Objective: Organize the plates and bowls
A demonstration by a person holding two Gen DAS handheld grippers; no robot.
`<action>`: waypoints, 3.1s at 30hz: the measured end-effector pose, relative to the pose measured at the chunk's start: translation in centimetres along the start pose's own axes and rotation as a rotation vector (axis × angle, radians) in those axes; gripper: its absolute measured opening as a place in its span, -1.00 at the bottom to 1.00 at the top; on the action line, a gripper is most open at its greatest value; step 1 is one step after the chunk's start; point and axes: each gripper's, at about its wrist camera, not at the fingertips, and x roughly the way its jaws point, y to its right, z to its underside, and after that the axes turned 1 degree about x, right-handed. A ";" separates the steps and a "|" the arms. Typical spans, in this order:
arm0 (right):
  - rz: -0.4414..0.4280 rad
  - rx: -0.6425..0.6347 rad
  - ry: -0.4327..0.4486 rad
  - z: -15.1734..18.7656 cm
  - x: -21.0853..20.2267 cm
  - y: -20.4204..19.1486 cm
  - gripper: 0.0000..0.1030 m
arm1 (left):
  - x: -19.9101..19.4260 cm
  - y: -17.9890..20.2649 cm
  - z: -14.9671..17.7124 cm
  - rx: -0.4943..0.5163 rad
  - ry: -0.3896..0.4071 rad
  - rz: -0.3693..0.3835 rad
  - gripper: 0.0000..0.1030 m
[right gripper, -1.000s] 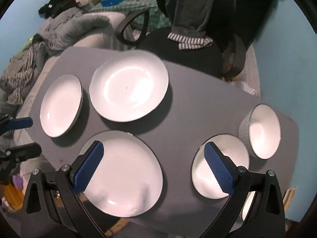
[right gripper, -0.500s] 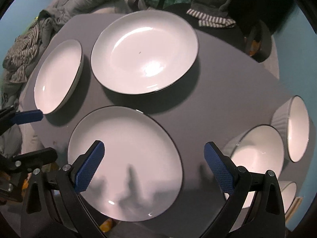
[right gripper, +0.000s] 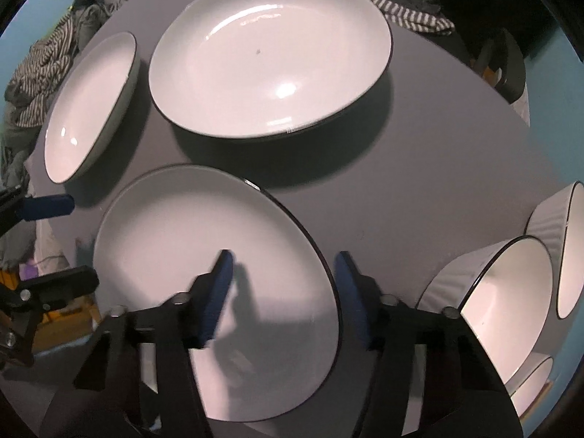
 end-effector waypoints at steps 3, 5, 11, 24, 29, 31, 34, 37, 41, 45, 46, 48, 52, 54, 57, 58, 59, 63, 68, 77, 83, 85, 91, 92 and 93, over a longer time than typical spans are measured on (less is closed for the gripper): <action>0.020 -0.008 0.008 0.2 -0.1 0.1 -0.21 | 0.8 -0.2 0.1 -0.008 -0.026 0.001 0.48; 0.025 -0.012 0.008 0.3 0.0 0.2 -0.23 | 1.3 -0.4 0.0 -0.022 -0.046 0.010 0.38; 0.076 -0.066 -0.006 0.5 0.2 -0.7 -0.31 | 1.5 -0.6 0.2 -0.037 -0.062 0.024 0.36; 0.299 -0.148 0.030 0.1 0.8 -3.1 -0.34 | 2.0 -0.8 -0.1 -0.018 -0.084 0.029 0.36; 0.221 -0.035 0.008 0.4 0.2 -2.6 -0.48 | 2.6 -0.1 -0.4 -0.010 -0.091 0.030 0.36; 0.160 0.029 0.003 0.4 0.1 -1.4 -0.54 | 2.7 0.0 -0.4 -0.009 -0.090 0.036 0.36; 0.083 0.106 -0.005 0.1 0.3 0.1 -0.66 | 2.7 -0.1 -0.5 -0.010 -0.091 0.039 0.29; 0.016 0.166 -0.008 0.1 0.6 1.4 -0.69 | 2.2 -1.5 -0.4 -0.016 -0.099 0.040 0.15; -0.084 0.251 -0.005 0.3 1.1 3.1 -0.69 | 1.9 -2.1 0.3 -0.019 -0.096 0.046 0.03; -0.179 0.332 -0.008 0.7 2.1 4.9 -0.70 | 1.9 -2.3 0.2 -0.010 -0.099 0.048 -0.12; -0.197 0.347 -0.016 0.6 2.5 5.3 -0.69 | 1.9 -2.4 0.1 -0.006 -0.102 0.052 -0.19; -0.209 0.353 -0.020 1.6 2.4 4.5 -0.68 | 2.3 -1.8 -0.2 -0.003 -0.109 0.053 -0.29; -0.205 0.340 -0.002 2.3 2.1 4.4 -0.66 | 2.7 -1.8 -0.2 -0.009 -0.123 0.074 -0.52; -0.198 0.334 0.013 2.1 2.1 4.3 -0.66 | 2.8 -1.9 0.0 -0.010 -0.127 0.075 -0.60; -0.182 0.334 0.021 2.7 1.3 3.3 -0.64 | 2.9 -2.2 0.1 -0.019 -0.134 0.078 -0.72; -0.179 0.323 0.031 3.8 0.7 2.0 -0.64 | 2.9 -2.4 0.1 -0.025 -0.136 0.082 -0.75; -0.179 0.323 0.031 3.8 0.7 2.0 -0.64 | 2.9 -2.6 0.2 -0.030 -0.138 0.086 -0.77; -0.172 0.326 0.032 4.1 0.6 2.2 -0.63 | 3.1 -2.9 0.2 -0.049 -0.143 0.102 -0.79; -0.183 0.365 0.023 4.2 0.6 1.8 -0.62 | 3.1 -2.9 0.2 -0.051 -0.144 0.106 -0.79; -0.215 0.397 0.004 4.5 0.9 2.7 -0.67 | 2.9 -3.6 -0.1 -0.090 -0.143 0.103 -0.79; -0.235 0.417 -0.008 4.9 1.0 2.9 -0.69 | 2.7 -3.7 0.2 -0.087 -0.137 0.081 -0.79; -0.235 0.430 -0.005 5.1 1.0 2.9 -0.68 | 2.5 -3.7 0.2 -0.089 -0.138 0.073 -0.79; -0.261 0.448 -0.001 5.3 0.6 3.6 -0.70 | 1.3 -3.8 -0.3 -0.087 -0.138 0.061 -0.79; -0.262 0.449 0.001 5.2 0.4 3.6 -0.70 | 1.0 -3.7 -0.4 -0.084 -0.137 0.061 -0.79; -0.265 0.451 0.004 5.2 0.2 3.7 -0.70 | 0.8 -3.7 -0.6 -0.082 -0.134 0.061 -0.79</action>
